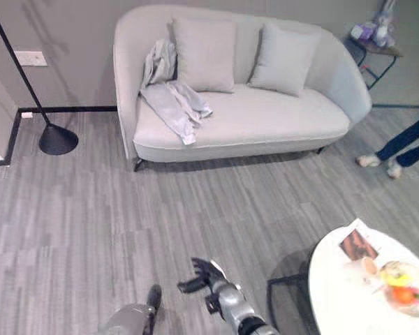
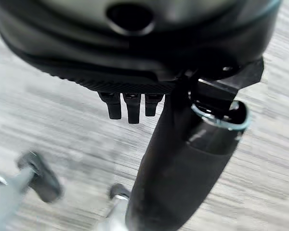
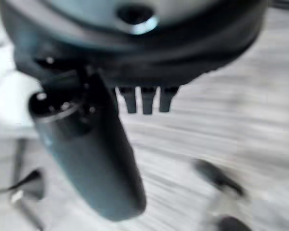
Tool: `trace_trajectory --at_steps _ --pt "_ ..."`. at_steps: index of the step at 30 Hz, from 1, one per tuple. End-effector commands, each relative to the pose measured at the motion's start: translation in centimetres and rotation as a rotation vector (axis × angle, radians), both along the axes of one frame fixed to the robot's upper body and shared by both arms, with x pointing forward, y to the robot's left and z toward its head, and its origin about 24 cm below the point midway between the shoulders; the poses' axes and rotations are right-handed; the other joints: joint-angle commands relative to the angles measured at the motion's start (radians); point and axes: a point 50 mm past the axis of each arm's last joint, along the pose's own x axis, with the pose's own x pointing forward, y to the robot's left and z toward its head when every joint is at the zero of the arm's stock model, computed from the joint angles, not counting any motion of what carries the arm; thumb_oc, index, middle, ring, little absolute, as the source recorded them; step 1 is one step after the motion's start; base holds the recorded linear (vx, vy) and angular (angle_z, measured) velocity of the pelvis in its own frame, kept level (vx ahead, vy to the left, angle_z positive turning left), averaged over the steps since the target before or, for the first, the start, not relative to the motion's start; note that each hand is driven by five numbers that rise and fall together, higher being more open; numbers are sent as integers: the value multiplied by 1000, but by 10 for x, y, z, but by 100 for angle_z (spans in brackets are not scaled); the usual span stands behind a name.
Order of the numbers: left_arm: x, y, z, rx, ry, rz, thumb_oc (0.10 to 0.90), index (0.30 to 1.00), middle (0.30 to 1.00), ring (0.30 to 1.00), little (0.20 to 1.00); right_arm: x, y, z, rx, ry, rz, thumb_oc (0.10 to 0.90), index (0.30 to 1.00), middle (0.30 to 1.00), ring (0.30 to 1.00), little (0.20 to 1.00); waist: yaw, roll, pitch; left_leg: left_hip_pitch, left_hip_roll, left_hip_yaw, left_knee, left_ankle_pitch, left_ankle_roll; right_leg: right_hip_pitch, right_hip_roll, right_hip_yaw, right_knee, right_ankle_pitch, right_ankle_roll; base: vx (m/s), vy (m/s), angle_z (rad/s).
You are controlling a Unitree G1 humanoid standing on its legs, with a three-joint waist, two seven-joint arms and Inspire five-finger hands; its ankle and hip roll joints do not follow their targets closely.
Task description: Hang the clothes on the sofa on the clothes rack.
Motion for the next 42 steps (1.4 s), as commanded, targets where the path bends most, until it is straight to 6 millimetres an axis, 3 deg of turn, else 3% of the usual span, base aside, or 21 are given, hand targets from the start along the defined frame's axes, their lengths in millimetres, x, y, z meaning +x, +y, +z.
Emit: trace_trajectory --at_steps 1,2,3,6,9,11,12,13,15,17,20,22,23,27,28,29,32,34,36,37,42 --pt "19 -13 -1 32 -32 -196 800 900 900 900 900 -4 -22 -4 -39 -4 -53 800 900 900 900 900 33 39 -86 8 36 23 -240 148 -65 -82 84 21 22 16 37 552 306 -43" --pt "28 -12 0 44 -53 -237 800 900 900 900 900 0 -21 -1 -39 -18 -51 800 900 900 900 900 35 39 -88 21 34 28 -248 138 -59 -102 79 11 80 33 65 501 380 -29" --pt "53 -12 5 77 -105 -310 800 900 900 900 900 21 -17 15 -87 -117 -17 800 900 900 900 900 10 65 -65 85 36 17 -259 90 -31 -230 10 -34 365 140 174 332 283 -30" --pt "76 -16 10 96 -152 -354 800 900 900 900 900 48 -17 42 -158 -274 -15 800 900 900 900 900 -37 126 -25 170 57 -38 -264 46 -14 -366 -65 -92 574 181 180 355 187 43" --pt "90 -27 12 98 -203 -443 800 900 900 900 900 65 -37 68 -251 -423 -33 800 900 900 900 900 -63 155 1 208 69 -88 -263 13 -39 -386 -138 -158 399 53 105 240 -26 96" --pt "88 -29 11 97 -198 -459 800 900 900 900 900 69 -46 74 -285 -452 -52 800 900 900 900 900 -65 157 2 216 69 -97 -261 2 -46 -380 -153 -158 323 54 94 234 -126 117" --pt "81 -33 7 84 -161 -474 800 900 900 900 900 79 -63 88 -343 -508 -88 800 900 900 900 900 -80 166 -3 237 79 -142 -262 -29 -64 -412 -205 -85 138 116 92 309 -173 71" --pt "81 -33 7 84 -161 -474 800 900 900 900 900 79 -64 88 -343 -508 -88 800 900 900 900 900 -80 167 -4 234 80 -142 -262 -28 -64 -411 -203 -87 131 122 92 512 -297 55" --pt "81 -30 7 81 -148 -439 800 900 900 900 900 84 -86 109 -440 -590 -97 800 900 900 900 900 -110 163 -5 284 116 -233 -268 -78 -98 -453 -318 76 -16 276 131 494 -324 150" --pt "80 -27 7 81 -146 -411 800 900 900 900 900 86 -93 117 -499 -625 -89 800 900 900 900 900 -115 148 -6 317 143 -265 -265 -103 -122 -450 -358 61 -39 360 165 424 -362 134" --pt "79 -22 8 95 -147 -387 800 900 900 900 900 88 -93 120 -545 -647 -61 800 900 900 900 900 -122 116 -13 361 196 -312 -261 -133 -154 -420 -316 42 0 308 178 412 -369 71" --pt "71 -23 7 93 -151 -322 800 900 900 900 900 95 -89 124 -615 -670 -4 800 900 900 900 900 -117 129 -38 367 301 -326 -244 -123 -186 -439 -217 -1 43 222 145 506 -581 53" --pt "70 -33 4 78 -163 -323 800 900 900 900 900 99 -90 129 -661 -702 -2 800 900 900 900 900 -109 146 -44 340 342 -350 -193 -62 -195 -424 -162 -22 32 194 115 449 -487 39" --pt "74 -46 3 58 -184 -335 800 900 900 900 900 110 -89 137 -683 -739 -55 800 900 900 900 900 -88 165 -39 261 363 -353 -31 38 -191 -369 -100 -59 -22 154 70 203 -212 -31" --pt "74 -46 3 58 -185 -334 800 900 900 900 900 111 -88 138 -682 -741 -55 800 900 900 900 900 -90 166 -38 257 364 -356 -25 35 -192 -367 -98 -61 -24 155 69 200 -275 -5" --pt "82 -50 5 56 -213 -355 800 900 900 900 900 112 -90 138 -703 -744 -78 800 900 900 900 900 -59 153 0 166 361 -336 127 130 -170 -321 -76 -72 -46 138 34 172 -310 -18" --pt "94 -53 9 83 -251 -405 800 900 900 900 900 114 -102 135 -776 -726 -111 800 900 900 900 900 -33 126 46 35 270 -277 232 7 -140 -269 -72 -78 -95 122 21 176 -221 7" --pt "97 -54 11 89 -271 -411 800 900 900 900 900 115 -111 131 -790 -689 -144 800 900 900 900 900 -19 119 44 -14 193 -245 133 -49 -132 -255 -71 -89 -121 116 31 197 5 57" --pt "94 -53 9 86 -263 -403 800 900 900 900 900 111 -121 126 -801 -657 -184 800 900 900 900 900 -7 127 37 -31 186 -216 41 -10 -141 -252 -58 -97 -123 101 32 209 54 -7" --pt "82 -52 6 69 -231 -401 800 900 900 900 900 108 -138 123 -856 -613 -227 800 900 900 900 900 5 141 10 -28 200 -163 -120 50 -143 -246 -22 -97 -123 73 27 192 37 0" --pt "55 -44 -2 86 -96 -421 800 900 900 900 900 96 -147 103 -860 -512 -336 800 900 900 900 900 -4 136 -24 16 168 -172 -206 90 -148 -251 -26 -124 -123 73 30 263 119 1"
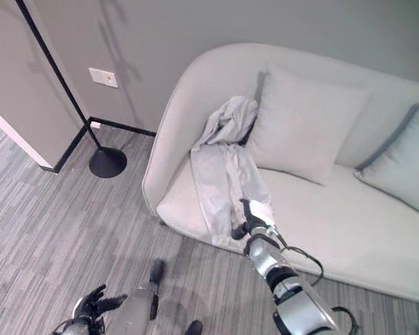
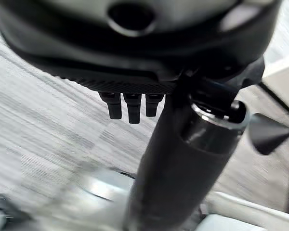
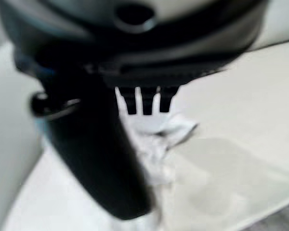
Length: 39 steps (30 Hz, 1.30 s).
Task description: Hang the clothes on the sofa on the clothes rack.
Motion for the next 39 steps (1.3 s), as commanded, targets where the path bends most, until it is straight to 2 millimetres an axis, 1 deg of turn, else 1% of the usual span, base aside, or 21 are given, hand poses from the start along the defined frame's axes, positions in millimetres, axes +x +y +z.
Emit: trace_trajectory --at_steps 1,3,6,7,8,11,12,13,15,16,19,22,23,25,28,29,32,33,34,36,39 --pt "4 9 3 69 16 -86 800 900 900 900 900 24 -21 38 -18 -199 -120 800 900 900 900 900 30 -36 -67 157 33 -30 -106 -90 -81 -149 -74 8 5 16 38 140 101 12" --pt "6 9 3 75 9 -87 800 900 900 900 900 24 -23 37 -18 -193 -139 800 900 900 900 900 30 -35 -69 151 29 -32 -112 -88 -79 -159 -78 7 5 20 41 55 85 29" --pt "30 7 10 108 -66 -161 800 900 900 900 900 36 -28 54 -40 -240 -166 800 900 900 900 900 39 -21 -26 133 21 -41 -131 -88 -79 -209 -90 7 5 35 50 3 85 16" --pt "30 6 10 108 -67 -161 800 900 900 900 900 37 -28 55 -40 -240 -167 800 900 900 900 900 38 -21 -28 128 20 -42 -131 -85 -79 -213 -90 5 5 37 50 -62 67 19" --pt "47 0 16 114 -138 -202 800 900 900 900 900 44 -32 67 -51 -282 -192 800 900 900 900 900 45 -11 8 108 15 -49 -139 -81 -79 -241 -95 0 5 47 56 -83 67 29" --pt "77 -15 27 127 -256 -291 800 900 900 900 900 55 -42 92 -88 -360 -240 800 900 900 900 900 56 10 68 44 6 -66 -131 -75 -80 -297 -106 -11 5 66 62 -87 70 30" --pt "77 -16 27 127 -256 -291 800 900 900 900 900 55 -42 92 -88 -360 -240 800 900 900 900 900 56 10 67 43 6 -66 -130 -75 -80 -298 -106 -11 5 66 62 -75 57 14" --pt "87 -19 33 145 -300 -336 800 900 900 900 900 62 -48 109 -96 -413 -269 800 900 900 900 900 63 16 96 8 -1 -72 -116 -76 -81 -324 -111 -10 5 76 65 -30 32 8" --pt "87 -19 33 145 -300 -336 800 900 900 900 900 62 -48 109 -96 -413 -269 800 900 900 900 900 63 16 96 6 -1 -72 -115 -76 -81 -325 -111 -10 5 76 65 -34 25 8" --pt "97 -23 38 176 -334 -383 800 900 900 900 900 65 -55 121 -159 -436 -284 800 900 900 900 900 70 21 126 -34 -4 -79 -99 -75 -83 -358 -116 -11 5 86 68 -53 29 9" --pt "105 -28 43 209 -360 -431 800 900 900 900 900 64 -66 131 -214 -441 -335 800 900 900 900 900 78 24 149 -73 -7 -79 -96 -68 -84 -394 -122 -9 5 99 73 -20 38 3" --pt "114 -30 46 244 -372 -462 800 900 900 900 900 61 -71 128 -242 -400 -369 800 900 900 900 900 83 25 173 -106 -7 -83 -102 -56 -85 -428 -124 -4 5 107 81 -22 35 6" --pt "117 -31 48 254 -378 -473 800 900 900 900 900 60 -71 125 -223 -377 -377 414 321 321 321 321 83 24 179 -115 -7 -86 -105 -53 -85 -438 -124 -2 5 108 82 -27 14 4" --pt "123 -30 51 277 -385 -493 800 900 900 900 900 60 -68 119 -164 -343 -393 400 300 300 300 300 83 20 185 -128 -9 -90 -115 -47 -85 -454 -122 0 5 109 83 0 0 0" --pt "130 -30 55 303 -401 -521 800 900 900 900 900 56 -60 102 -70 -288 -407 400 300 300 300 300 81 20 184 -129 -13 -96 -134 -39 -83 -462 -122 -2 5 110 85 32 1 0" --pt "133 -29 58 319 -411 -529 800 900 900 900 900 55 -41 86 -11 -264 -368 400 300 300 300 300 74 17 177 -119 -15 -99 -149 -37 -83 -460 -121 0 5 109 84 52 9 1" --pt "133 -29 59 321 -422 -527 800 900 900 900 900 55 -27 75 32 -258 -339 400 300 300 300 300 63 14 167 -109 -14 -97 -152 -43 -82 -455 -120 0 5 108 82 27 5 0" --pt "133 -29 59 324 -422 -525 800 900 900 900 900 54 -20 71 50 -258 -326 438 356 356 356 356 57 13 161 -101 -13 -95 -152 -46 -81 -452 -119 2 5 107 81 33 7 1" --pt "131 -27 58 328 -417 -520 800 900 900 900 900 54 -15 68 52 -263 -308 800 900 900 900 900 52 12 157 -93 -12 -93 -152 -49 -81 -448 -119 4 5 106 80 0 0 0" --pt "128 -26 57 330 -409 -510 800 900 900 900 900 55 -7 66 56 -270 -277 800 900 900 900 900 47 8 153 -83 -9 -90 -151 -53 -80 -444 -118 8 5 105 79 20 -1 -1" --pt "113 -22 47 336 -347 -485 800 900 900 900 900 53 37 53 65 -291 -75 800 900 900 900 900 14 -12 121 -21 6 -70 -150 -70 -81 -407 -110 31 5 96 72 58 -17 -12"
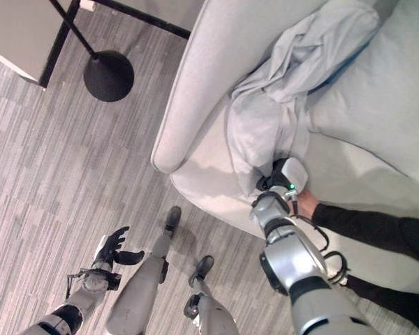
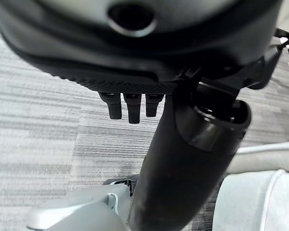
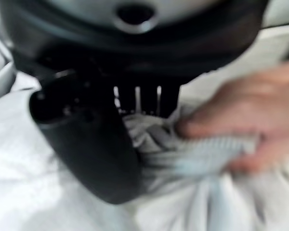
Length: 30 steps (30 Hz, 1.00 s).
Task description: Hang the clothes on the sofa on the clothes rack.
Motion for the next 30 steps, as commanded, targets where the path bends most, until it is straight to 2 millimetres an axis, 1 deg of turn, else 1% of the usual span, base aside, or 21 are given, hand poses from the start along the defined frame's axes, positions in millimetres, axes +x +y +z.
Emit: trace_trajectory --at_steps 1,2,3,4,5,8,11,13,14,18,20,25,30 --pt "-38 4 -24 47 108 39 800 900 900 900 900 -19 48 -40 1 53 230 800 900 900 900 900 -1 -15 -102 127 61 25 18 -194 -75 -63 -65 54 -14 53 39 61 -29 -33" --pt "-44 4 -27 49 129 45 800 900 900 900 900 -23 56 -45 5 54 272 800 900 900 900 900 -10 -20 -109 141 64 31 18 -197 -74 -51 -63 57 -14 49 38 47 -8 -37" --pt "-44 4 -27 49 129 45 800 900 900 900 900 -24 56 -46 4 55 272 800 900 900 900 900 -9 -20 -109 142 64 31 18 -197 -74 -51 -63 57 -14 49 38 66 -57 -34" --pt "-62 8 -36 64 196 70 800 900 900 900 900 -36 74 -52 -14 42 406 800 900 900 900 900 -36 -32 -134 189 75 46 16 -205 -75 -12 -61 63 -14 40 34 47 -43 -20" --pt "-62 8 -36 64 196 70 800 900 900 900 900 -36 73 -52 -15 43 405 800 900 900 900 900 -37 -32 -136 186 73 45 15 -202 -74 -15 -62 61 -14 41 35 56 -50 -22" --pt "-75 7 -43 76 244 69 800 900 900 900 900 -49 77 -58 -45 55 504 800 900 900 900 900 -59 -31 -163 225 80 57 13 -205 -75 19 -60 63 -14 30 34 16 -21 -24" --pt "-84 6 -48 73 283 67 800 900 900 900 900 -66 72 -73 -42 123 535 800 900 900 900 900 -74 -23 -191 253 84 62 12 -203 -77 48 -60 58 -14 23 33 10 -22 -7" --pt "-92 6 -52 71 328 69 800 900 900 900 900 -87 66 -94 -3 210 524 800 900 900 900 900 -87 -8 -234 292 85 62 9 -204 -78 93 -59 51 -14 9 29 34 -20 3" --pt "-92 5 -52 71 329 69 800 900 900 900 900 -87 66 -94 -3 211 524 800 900 900 900 900 -87 -8 -233 294 85 62 9 -204 -78 95 -59 50 -14 9 29 35 2 4" --pt "-100 5 -56 56 364 84 800 900 900 900 900 -101 61 -106 32 260 501 800 900 900 900 900 -95 5 -270 325 85 66 8 -208 -79 128 -59 51 -14 -1 26 0 0 0" --pt "-105 5 -58 50 383 92 800 900 900 900 900 -105 61 -108 37 270 507 800 900 900 900 900 -99 9 -284 338 85 70 7 -209 -80 140 -60 51 -14 -3 25 0 0 0" --pt "-116 3 -62 30 427 98 800 900 900 900 900 -109 57 -106 19 263 524 800 900 900 900 900 -109 18 -314 366 84 77 4 -216 -80 167 -60 53 -12 -10 24 0 0 0" --pt "-123 3 -65 22 454 91 800 900 900 900 900 -109 52 -101 5 247 525 800 900 900 900 900 -116 18 -329 392 84 86 4 -223 -78 186 -62 59 -10 -12 23 1 10 -1"
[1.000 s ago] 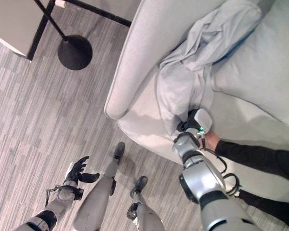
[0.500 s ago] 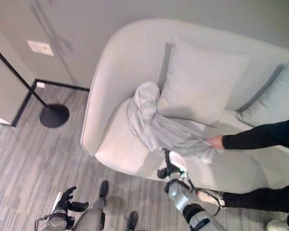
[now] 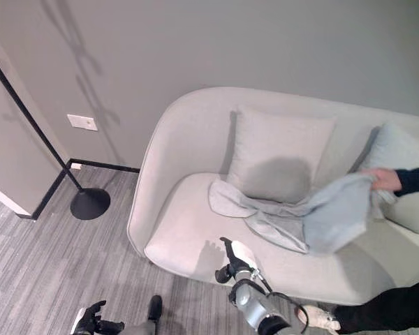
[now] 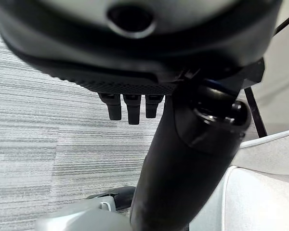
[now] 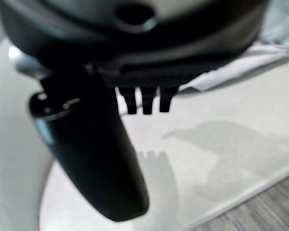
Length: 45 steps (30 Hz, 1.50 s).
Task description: Hang the clothes on the sofa on the clothes rack.
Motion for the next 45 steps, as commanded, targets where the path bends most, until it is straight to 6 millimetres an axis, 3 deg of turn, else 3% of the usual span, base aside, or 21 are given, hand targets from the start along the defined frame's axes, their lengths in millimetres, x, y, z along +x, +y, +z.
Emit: trace_trajectory --at_steps 1,19,36,41,42,43,45 --pt "14 -15 -2 -27 6 -88 800 900 900 900 900 31 -4 41 13 -224 50 800 900 900 900 900 9 -9 16 127 47 16 10 -178 -59 -51 -70 -3 10 -10 49 -2 48 -6" --pt "12 -11 -2 -20 19 -100 800 900 900 900 900 33 12 43 35 -214 139 800 900 900 900 900 22 -24 15 135 36 10 4 -184 -54 -41 -76 -8 12 -7 53 0 4 -2" --pt "18 -8 1 6 10 -141 800 900 900 900 900 30 9 36 -20 -173 164 800 900 900 900 900 31 -42 18 142 20 17 8 -204 -39 -40 -99 -12 29 -3 69 3 24 0" --pt "26 -2 5 33 -11 -191 800 900 900 900 900 33 -17 27 -171 -114 116 800 900 900 900 900 56 -41 64 155 17 30 19 -218 -13 -129 -119 -20 257 -41 94 -49 78 2" --pt "34 3 8 40 -34 -193 800 900 900 900 900 52 -40 40 -293 -122 99 800 900 900 900 900 63 -13 105 174 28 32 22 -220 1 -237 -150 -30 472 -16 149 -113 143 -6" --pt "38 5 10 44 -46 -188 800 900 900 900 900 64 -50 52 -332 -144 81 800 900 900 900 900 60 1 121 174 33 28 25 -218 7 -289 -155 -8 562 -2 174 -123 147 -13" --pt "38 11 11 49 -39 -163 800 900 900 900 900 78 -68 69 -413 -166 34 800 900 900 900 900 65 7 135 175 36 30 30 -222 7 -304 -171 -14 564 20 189 -19 -9 -19"
